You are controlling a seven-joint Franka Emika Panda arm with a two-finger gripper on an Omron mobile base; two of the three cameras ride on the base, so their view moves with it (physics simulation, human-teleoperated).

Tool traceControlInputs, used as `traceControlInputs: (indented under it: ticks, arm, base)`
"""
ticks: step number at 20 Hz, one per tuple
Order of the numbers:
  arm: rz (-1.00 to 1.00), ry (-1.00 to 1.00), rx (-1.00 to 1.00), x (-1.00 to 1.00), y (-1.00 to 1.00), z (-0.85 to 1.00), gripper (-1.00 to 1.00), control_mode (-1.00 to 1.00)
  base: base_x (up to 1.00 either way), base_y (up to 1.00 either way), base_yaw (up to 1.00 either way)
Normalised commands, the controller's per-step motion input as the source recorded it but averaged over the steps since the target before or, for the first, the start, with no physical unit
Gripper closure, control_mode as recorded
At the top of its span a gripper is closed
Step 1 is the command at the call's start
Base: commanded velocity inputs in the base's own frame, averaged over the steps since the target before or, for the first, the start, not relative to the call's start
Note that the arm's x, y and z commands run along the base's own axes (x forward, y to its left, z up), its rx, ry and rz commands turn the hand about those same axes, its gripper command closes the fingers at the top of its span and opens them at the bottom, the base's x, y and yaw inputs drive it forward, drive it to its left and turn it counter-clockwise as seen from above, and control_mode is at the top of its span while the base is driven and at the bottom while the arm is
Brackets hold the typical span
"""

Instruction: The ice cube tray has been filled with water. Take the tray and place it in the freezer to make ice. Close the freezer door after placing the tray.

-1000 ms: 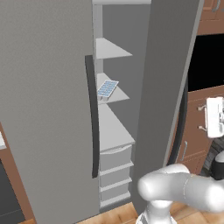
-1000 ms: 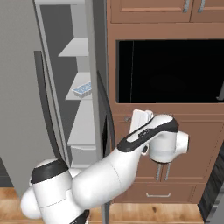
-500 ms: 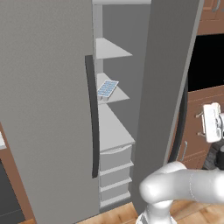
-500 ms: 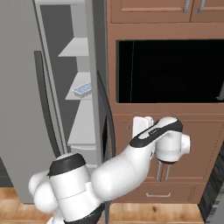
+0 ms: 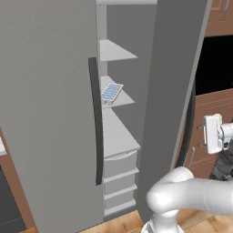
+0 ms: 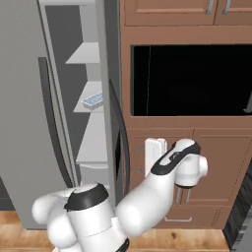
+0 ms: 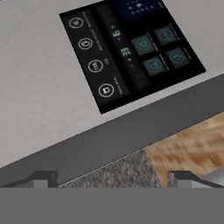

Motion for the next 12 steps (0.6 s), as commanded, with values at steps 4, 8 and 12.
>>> traceControlInputs:
  ticks: [4, 8, 12]
  arm:
    - [0.00, -0.07, -0.02, 0.00, 0.26, -0.17, -1.00, -1.00]
    - [0.00, -0.01, 0.00, 0.04, 0.03, -0.03, -1.00, -1.00]
    - [0.00, 0.00, 0.00, 0.07, 0.00, 0.00, -1.00, -1.00]
  base:
    - [0.00, 0.00, 0.00]
    - [0.00, 0.00, 0.00]
    - [0.00, 0.00, 0.00]
